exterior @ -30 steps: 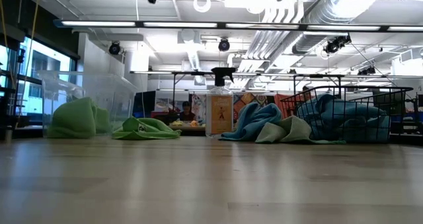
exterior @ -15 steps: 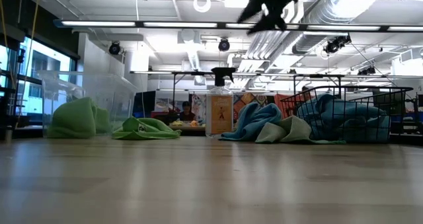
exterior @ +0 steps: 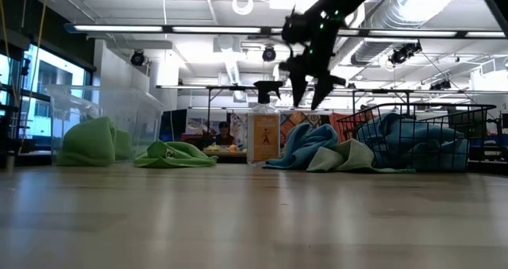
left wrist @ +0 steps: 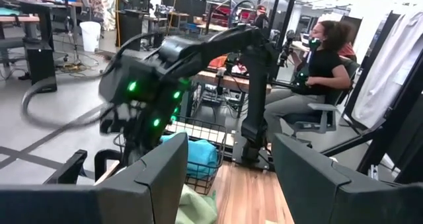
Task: Sort microfiber towel by color & place in baskets
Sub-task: Put the blue microfiber cloth into the basket
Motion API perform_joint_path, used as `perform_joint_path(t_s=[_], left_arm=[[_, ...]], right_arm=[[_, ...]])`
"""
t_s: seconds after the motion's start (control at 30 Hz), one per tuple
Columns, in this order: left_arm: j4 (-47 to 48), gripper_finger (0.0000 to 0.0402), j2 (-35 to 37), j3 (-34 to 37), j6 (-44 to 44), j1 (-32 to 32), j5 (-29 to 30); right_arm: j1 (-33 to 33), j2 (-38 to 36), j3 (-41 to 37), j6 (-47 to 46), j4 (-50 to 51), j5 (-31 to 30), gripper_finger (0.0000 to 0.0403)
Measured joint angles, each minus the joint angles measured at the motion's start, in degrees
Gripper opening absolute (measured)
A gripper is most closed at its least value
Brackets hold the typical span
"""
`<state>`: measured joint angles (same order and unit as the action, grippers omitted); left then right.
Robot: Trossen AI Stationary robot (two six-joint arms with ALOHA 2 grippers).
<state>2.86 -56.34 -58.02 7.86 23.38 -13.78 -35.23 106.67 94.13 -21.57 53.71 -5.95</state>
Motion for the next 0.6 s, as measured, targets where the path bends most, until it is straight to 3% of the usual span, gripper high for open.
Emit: perform_joint_path(t_s=[0.37,0.6], left_arm=[[0.7,0.0207,0.0,0.0,0.0,0.0,0.0],[0.7,0.0207,0.0,0.0,0.0,0.0,0.0]], right_arm=[[0.5,4.6,0.0,15.9,1.3,0.2,0.0263],[-0.2,4.7,-0.1,20.9,1.6,0.0,0.0263]])
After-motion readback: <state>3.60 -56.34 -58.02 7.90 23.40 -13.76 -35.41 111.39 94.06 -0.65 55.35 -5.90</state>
